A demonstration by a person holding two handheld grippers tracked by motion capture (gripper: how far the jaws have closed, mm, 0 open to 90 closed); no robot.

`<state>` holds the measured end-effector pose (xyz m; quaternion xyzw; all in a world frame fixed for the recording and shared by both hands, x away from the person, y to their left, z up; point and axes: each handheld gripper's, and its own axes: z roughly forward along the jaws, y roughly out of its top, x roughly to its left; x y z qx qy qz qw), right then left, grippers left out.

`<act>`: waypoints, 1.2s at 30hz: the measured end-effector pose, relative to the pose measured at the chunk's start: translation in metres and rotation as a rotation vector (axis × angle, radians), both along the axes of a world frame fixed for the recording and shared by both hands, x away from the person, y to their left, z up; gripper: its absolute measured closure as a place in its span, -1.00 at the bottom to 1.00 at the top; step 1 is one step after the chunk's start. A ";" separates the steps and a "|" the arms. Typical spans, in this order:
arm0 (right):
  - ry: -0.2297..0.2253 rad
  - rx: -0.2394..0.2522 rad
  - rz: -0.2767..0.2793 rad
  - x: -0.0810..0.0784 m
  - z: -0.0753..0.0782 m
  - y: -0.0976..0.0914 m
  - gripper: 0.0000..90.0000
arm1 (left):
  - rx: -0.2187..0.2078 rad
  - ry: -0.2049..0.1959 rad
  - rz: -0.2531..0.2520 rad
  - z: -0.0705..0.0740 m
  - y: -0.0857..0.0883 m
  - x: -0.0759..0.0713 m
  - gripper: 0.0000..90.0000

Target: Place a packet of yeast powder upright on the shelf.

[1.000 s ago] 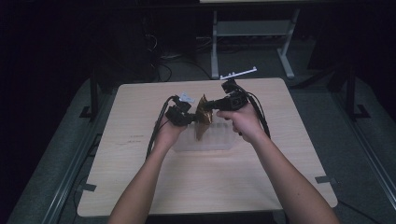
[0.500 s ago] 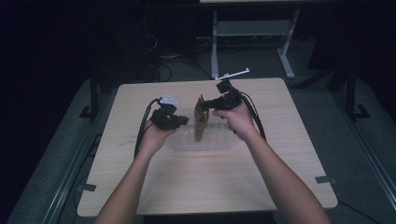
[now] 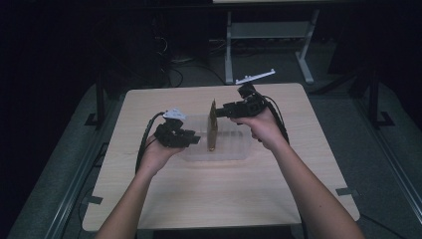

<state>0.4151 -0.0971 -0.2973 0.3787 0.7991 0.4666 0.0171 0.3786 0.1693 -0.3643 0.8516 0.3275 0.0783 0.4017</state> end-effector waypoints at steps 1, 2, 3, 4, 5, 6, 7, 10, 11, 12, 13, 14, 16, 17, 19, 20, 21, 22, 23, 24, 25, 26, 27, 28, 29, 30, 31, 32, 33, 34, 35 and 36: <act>-0.010 -0.011 0.003 -0.003 0.002 -0.003 -0.06 | 0.006 0.001 -0.008 0.000 0.001 -0.002 0.32; -0.021 -0.020 0.007 -0.006 0.003 -0.006 -0.09 | 0.004 0.006 -0.009 0.000 0.002 -0.005 0.27; -0.034 -0.021 0.019 -0.010 0.004 -0.009 -0.11 | 0.011 0.008 -0.021 0.001 0.003 -0.008 0.22; -0.041 -0.022 0.025 -0.014 0.004 -0.013 -0.13 | 0.012 0.008 -0.026 0.001 0.004 -0.011 0.18; -0.055 -0.033 0.029 -0.017 0.004 -0.016 -0.15 | 0.012 0.012 -0.032 0.001 0.005 -0.014 0.14; -0.075 -0.044 0.040 -0.021 0.004 -0.020 -0.17 | 0.010 0.013 -0.036 0.001 0.006 -0.018 0.10; -0.095 -0.050 0.051 -0.025 0.003 -0.024 -0.19 | 0.013 0.013 -0.043 0.001 0.008 -0.022 0.07; -0.152 -0.078 0.070 -0.037 -0.003 -0.036 -0.23 | 0.025 0.011 -0.064 0.002 0.013 -0.032 -0.04; -0.164 -0.085 0.077 -0.041 -0.005 -0.040 -0.24 | 0.020 0.013 -0.064 0.001 0.015 -0.036 -0.06; -0.175 -0.090 0.080 -0.044 -0.008 -0.044 -0.25 | 0.021 0.011 -0.063 0.000 0.016 -0.040 -0.09; -0.184 -0.093 0.085 -0.048 -0.011 -0.048 -0.26 | 0.028 0.011 -0.066 0.000 0.018 -0.043 -0.12; -0.193 -0.098 0.085 -0.051 -0.014 -0.052 -0.27 | 0.030 0.012 -0.069 -0.001 0.020 -0.046 -0.14; -0.203 -0.092 0.089 -0.058 -0.020 -0.060 -0.29 | 0.032 0.020 -0.072 -0.004 0.023 -0.053 -0.17; -0.209 -0.093 0.089 -0.061 -0.024 -0.064 -0.30 | 0.046 0.019 -0.081 -0.004 0.025 -0.055 -0.19; -0.225 -0.101 0.086 -0.069 -0.031 -0.072 -0.31 | 0.039 0.017 -0.072 -0.008 0.027 -0.062 -0.22; -0.234 -0.106 0.089 -0.073 -0.035 -0.075 -0.32 | 0.051 0.013 -0.078 -0.009 0.029 -0.065 -0.24; -0.237 -0.114 0.087 -0.077 -0.038 -0.079 -0.33 | 0.045 0.016 -0.075 -0.011 0.030 -0.069 -0.25; -0.244 -0.123 0.082 -0.081 -0.042 -0.082 -0.34 | 0.047 0.016 -0.076 -0.013 0.030 -0.071 -0.26; -0.250 -0.129 0.085 -0.083 -0.046 -0.085 -0.35 | 0.050 0.014 -0.076 -0.016 0.032 -0.075 -0.27; -0.249 -0.138 0.085 -0.088 -0.051 -0.089 -0.35 | 0.057 0.012 -0.082 -0.018 0.033 -0.078 -0.28; -0.245 -0.145 0.084 -0.091 -0.056 -0.092 -0.36 | 0.061 0.004 -0.088 -0.021 0.033 -0.080 -0.29; -0.242 -0.153 0.084 -0.094 -0.061 -0.095 -0.36 | 0.061 0.008 -0.090 -0.023 0.034 -0.083 -0.30; -0.236 -0.152 0.082 -0.097 -0.066 -0.098 -0.36 | 0.073 0.002 -0.100 -0.026 0.035 -0.086 -0.31; -0.227 -0.154 0.075 -0.099 -0.071 -0.101 -0.36 | 0.078 0.005 -0.103 -0.028 0.035 -0.089 -0.31; -0.218 -0.155 0.066 -0.102 -0.077 -0.105 -0.37 | 0.078 0.003 -0.101 -0.031 0.035 -0.092 -0.32; -0.217 -0.156 0.066 -0.105 -0.082 -0.109 -0.37 | 0.089 -0.004 -0.110 -0.033 0.037 -0.094 -0.32; -0.204 -0.152 0.058 -0.107 -0.087 -0.112 -0.38 | 0.088 -0.002 -0.109 -0.036 0.037 -0.097 -0.33; -0.192 -0.155 0.053 -0.110 -0.092 -0.115 -0.39 | 0.093 -0.002 -0.113 -0.038 0.039 -0.099 -0.33; -0.188 -0.162 0.051 -0.112 -0.097 -0.118 -0.39 | 0.089 -0.001 -0.112 -0.041 0.040 -0.102 -0.33; -0.183 -0.169 0.051 -0.114 -0.102 -0.121 -0.40 | 0.090 -0.002 -0.113 -0.044 0.041 -0.105 -0.33; -0.181 -0.180 0.051 -0.116 -0.107 -0.123 -0.41 | 0.089 0.000 -0.112 -0.047 0.042 -0.107 -0.34; -0.179 -0.190 0.048 -0.118 -0.110 -0.124 -0.41 | 0.097 0.000 -0.112 -0.051 0.044 -0.110 -0.34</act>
